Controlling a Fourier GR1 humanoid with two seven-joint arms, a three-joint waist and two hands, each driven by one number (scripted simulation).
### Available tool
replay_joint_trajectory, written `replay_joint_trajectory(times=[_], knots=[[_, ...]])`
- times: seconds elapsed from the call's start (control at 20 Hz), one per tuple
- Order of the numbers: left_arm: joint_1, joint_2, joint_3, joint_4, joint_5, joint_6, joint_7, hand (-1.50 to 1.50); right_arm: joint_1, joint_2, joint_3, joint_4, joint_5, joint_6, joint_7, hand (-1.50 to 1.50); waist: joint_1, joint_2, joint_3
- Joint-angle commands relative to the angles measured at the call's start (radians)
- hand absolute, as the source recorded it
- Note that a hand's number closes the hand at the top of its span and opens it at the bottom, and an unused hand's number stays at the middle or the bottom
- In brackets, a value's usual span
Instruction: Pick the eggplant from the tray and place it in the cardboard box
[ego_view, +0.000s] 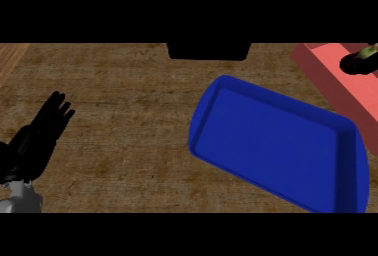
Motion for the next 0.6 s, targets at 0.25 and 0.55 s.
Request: replay_joint_trajectory(times=[0.25, 0.55], knots=[[0.024, 0.001, 0.003, -0.034, -0.001, -0.008, -0.002, 0.00, 0.020, -0.012, -0.064, 0.123, -0.087, -0.057, -0.159, -1.50, 0.001, -0.002, 0.001], [0.000, 0.003, -0.001, -0.034, -0.002, 0.006, 0.032, 0.00, -0.001, 0.031, -0.263, 0.039, -0.295, -0.230, -0.223, -1.50, -0.008, -0.005, 0.002]])
